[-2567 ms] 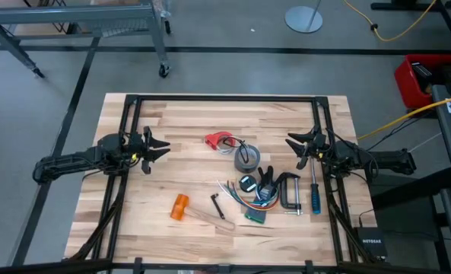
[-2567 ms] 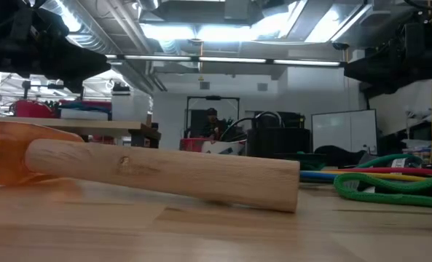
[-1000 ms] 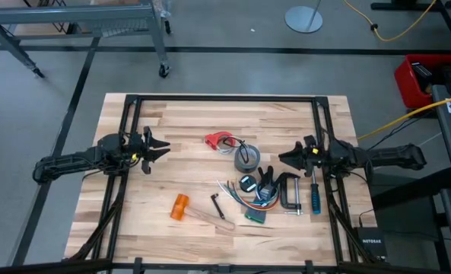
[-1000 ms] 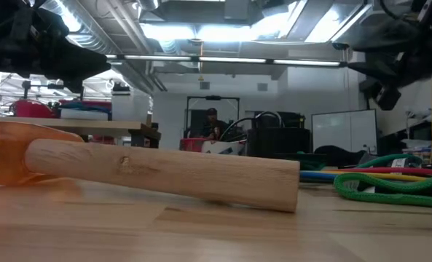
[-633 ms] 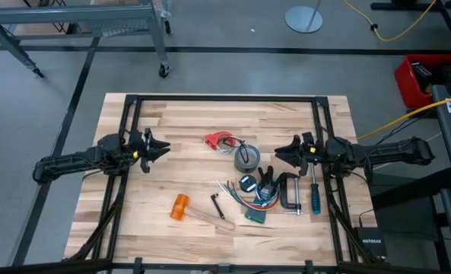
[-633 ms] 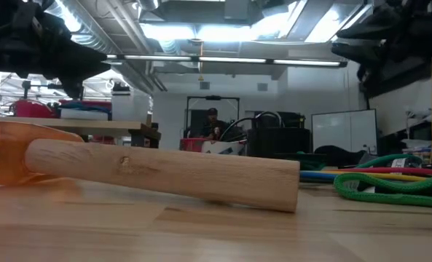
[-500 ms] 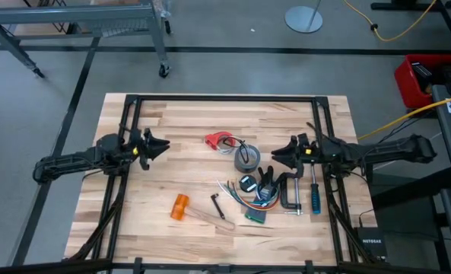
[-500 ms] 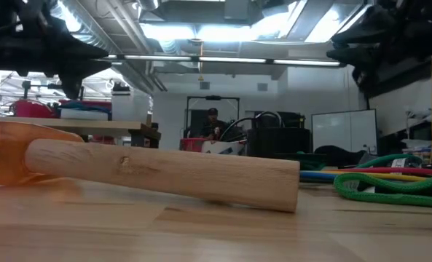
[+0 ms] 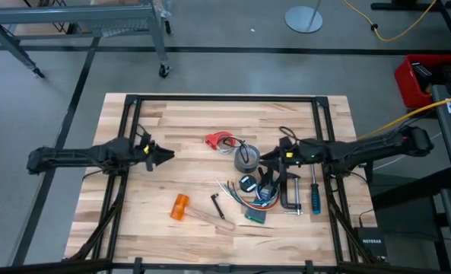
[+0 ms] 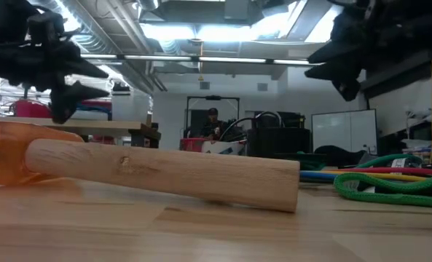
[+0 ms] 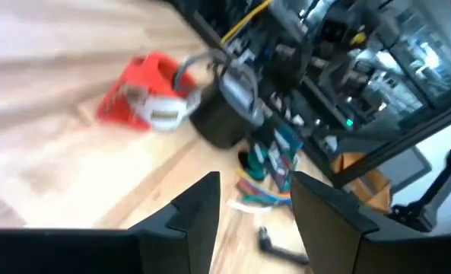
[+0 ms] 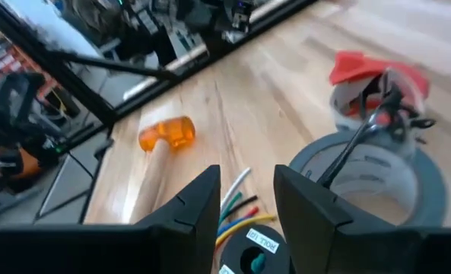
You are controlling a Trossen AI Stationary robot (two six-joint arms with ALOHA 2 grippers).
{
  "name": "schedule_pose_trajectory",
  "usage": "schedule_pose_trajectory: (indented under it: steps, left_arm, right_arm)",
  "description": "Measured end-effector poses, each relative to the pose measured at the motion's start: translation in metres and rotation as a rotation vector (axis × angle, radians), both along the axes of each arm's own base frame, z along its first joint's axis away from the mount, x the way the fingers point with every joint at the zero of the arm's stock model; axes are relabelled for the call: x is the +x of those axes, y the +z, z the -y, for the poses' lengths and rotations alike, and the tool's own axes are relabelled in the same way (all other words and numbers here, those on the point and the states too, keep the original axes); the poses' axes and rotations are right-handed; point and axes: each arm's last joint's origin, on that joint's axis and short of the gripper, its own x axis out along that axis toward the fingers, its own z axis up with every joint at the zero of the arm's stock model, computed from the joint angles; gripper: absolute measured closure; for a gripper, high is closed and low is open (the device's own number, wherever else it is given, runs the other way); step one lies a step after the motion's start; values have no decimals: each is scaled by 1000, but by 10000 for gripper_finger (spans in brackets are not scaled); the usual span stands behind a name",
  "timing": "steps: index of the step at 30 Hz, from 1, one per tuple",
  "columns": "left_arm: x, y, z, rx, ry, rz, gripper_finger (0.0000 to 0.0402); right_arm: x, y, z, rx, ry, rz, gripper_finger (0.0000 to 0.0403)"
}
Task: Coil cords
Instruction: Uncoil the blue wire from the spool
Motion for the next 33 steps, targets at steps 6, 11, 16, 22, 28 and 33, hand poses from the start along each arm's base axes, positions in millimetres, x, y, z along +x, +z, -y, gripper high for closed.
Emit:
schedule_pose_trajectory:
  steps: [6, 11, 16, 22, 28, 33]
  left_arm:
    - [7, -6, 4, -5, -2, -62, 247]
    - [10, -9, 5, 2, 11, -97, 247]
    - [13, -9, 5, 9, 10, -88, 247]
    - [14, -9, 5, 9, 10, -92, 247]
    - [14, -9, 5, 18, 8, -94, 247]
    - [14, -9, 5, 22, 8, -95, 247]
  right_arm:
    - [20, -7, -3, 30, 67, -196, 274]
    - [31, -10, -4, 38, 79, -376, 274]
    - [39, -12, -5, 69, 59, -456, 274]
    - [41, -24, -5, 145, 25, -534, 274]
    - [43, -39, -6, 202, -3, -623, 274]
    - [47, -51, -7, 222, 8, -673, 274]
